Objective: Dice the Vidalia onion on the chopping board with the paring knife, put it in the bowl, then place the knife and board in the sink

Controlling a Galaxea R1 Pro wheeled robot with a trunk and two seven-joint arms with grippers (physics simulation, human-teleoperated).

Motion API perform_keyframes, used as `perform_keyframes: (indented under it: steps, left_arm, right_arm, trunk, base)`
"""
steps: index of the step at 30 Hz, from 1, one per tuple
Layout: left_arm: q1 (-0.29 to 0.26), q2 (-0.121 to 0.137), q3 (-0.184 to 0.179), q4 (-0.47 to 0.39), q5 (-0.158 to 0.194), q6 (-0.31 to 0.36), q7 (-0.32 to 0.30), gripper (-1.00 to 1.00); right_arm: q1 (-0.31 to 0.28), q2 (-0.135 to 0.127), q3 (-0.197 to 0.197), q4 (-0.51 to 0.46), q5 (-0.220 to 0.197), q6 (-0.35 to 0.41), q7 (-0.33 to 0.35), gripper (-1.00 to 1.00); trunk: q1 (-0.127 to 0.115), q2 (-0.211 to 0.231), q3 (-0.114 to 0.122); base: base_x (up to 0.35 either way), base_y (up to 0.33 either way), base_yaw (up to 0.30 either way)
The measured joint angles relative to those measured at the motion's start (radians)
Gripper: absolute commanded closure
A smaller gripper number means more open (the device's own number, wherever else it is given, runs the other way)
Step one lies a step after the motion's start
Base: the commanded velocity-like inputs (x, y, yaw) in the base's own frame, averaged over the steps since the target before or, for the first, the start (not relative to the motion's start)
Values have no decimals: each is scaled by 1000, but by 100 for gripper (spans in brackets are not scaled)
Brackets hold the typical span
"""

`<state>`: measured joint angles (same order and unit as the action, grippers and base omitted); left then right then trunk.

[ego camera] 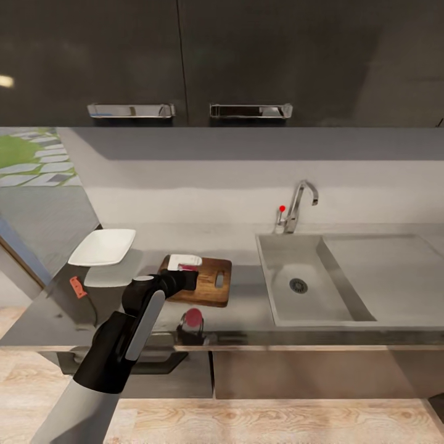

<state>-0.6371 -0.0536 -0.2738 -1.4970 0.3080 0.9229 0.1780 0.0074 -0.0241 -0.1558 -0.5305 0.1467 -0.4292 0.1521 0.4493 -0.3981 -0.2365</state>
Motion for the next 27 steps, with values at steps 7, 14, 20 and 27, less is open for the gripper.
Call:
perform_keyframes:
  steps: [7, 14, 20, 27]
  left_arm:
    - [0, 0, 0, 5, 0, 0, 1, 100]
    - [0, 0, 0, 5, 0, 0, 1, 100]
    - [0, 0, 0, 7, 0, 0, 1, 100]
    - [0, 0, 0, 19, 0, -4, 0, 100]
  right_arm:
    - [0, 0, 0, 0, 0, 0, 0, -100]
    - [0, 0, 0, 0, 0, 0, 0, -100]
    - [0, 0, 0, 0, 0, 0, 0, -100]
    - [0, 0, 0, 0, 0, 0, 0, -100]
  trunk:
    - [0, 0, -11]
    - [0, 0, -22]
    - [0, 0, -31]
    - [1, 0, -42]
  base:
    - [260, 55, 0]
    - [201, 54, 0]
    - [22, 3, 0]
    - [-115, 0, 0]
